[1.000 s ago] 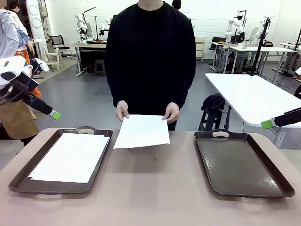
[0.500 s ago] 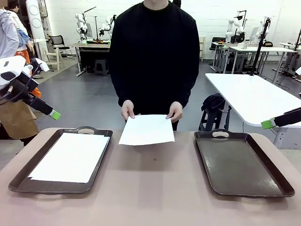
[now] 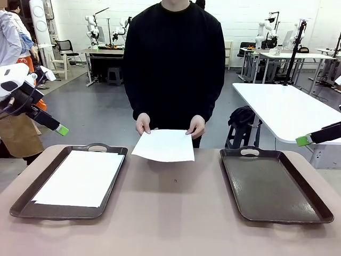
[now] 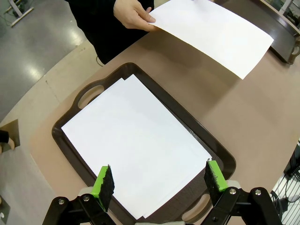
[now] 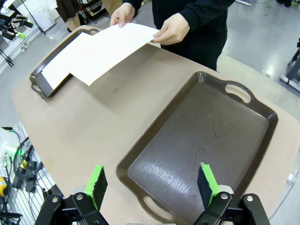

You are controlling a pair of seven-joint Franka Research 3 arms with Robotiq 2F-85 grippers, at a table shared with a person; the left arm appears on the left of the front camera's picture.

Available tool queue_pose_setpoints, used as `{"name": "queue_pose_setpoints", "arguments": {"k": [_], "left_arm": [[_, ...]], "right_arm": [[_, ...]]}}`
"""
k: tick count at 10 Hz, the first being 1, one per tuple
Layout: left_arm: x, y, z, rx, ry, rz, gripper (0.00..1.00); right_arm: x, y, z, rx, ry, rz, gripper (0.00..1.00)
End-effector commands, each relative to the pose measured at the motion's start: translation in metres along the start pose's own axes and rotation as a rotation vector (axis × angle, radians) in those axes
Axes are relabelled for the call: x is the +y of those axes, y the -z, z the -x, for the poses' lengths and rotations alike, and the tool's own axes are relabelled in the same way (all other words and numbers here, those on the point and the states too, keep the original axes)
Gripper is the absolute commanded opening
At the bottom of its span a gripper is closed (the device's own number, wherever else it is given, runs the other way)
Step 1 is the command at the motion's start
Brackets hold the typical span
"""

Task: Sort the A4 documents.
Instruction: Receive the A4 Paper.

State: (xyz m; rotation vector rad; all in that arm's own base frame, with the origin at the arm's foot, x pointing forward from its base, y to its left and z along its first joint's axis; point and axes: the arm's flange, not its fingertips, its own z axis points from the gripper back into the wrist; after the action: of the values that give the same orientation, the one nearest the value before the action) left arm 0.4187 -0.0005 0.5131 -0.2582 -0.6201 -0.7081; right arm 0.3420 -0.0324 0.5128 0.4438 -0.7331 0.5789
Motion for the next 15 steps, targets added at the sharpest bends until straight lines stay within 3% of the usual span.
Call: {"name": "queue_pose_setpoints", "arguments": {"k": [1,15], "left_arm": [[0.0007,-0.0019,0.0003,0.0,0.0,-0.008,1.0],[0.0007,-0.0019,0.0003,0.0,0.0,-0.008,1.0]], "right_arm": [[-0.0007,0.003,0.0,-0.01,0.001,-0.023,1.0],[-0.0007,0.003,0.0,-0.01,0.001,-0.023,1.0]]}}
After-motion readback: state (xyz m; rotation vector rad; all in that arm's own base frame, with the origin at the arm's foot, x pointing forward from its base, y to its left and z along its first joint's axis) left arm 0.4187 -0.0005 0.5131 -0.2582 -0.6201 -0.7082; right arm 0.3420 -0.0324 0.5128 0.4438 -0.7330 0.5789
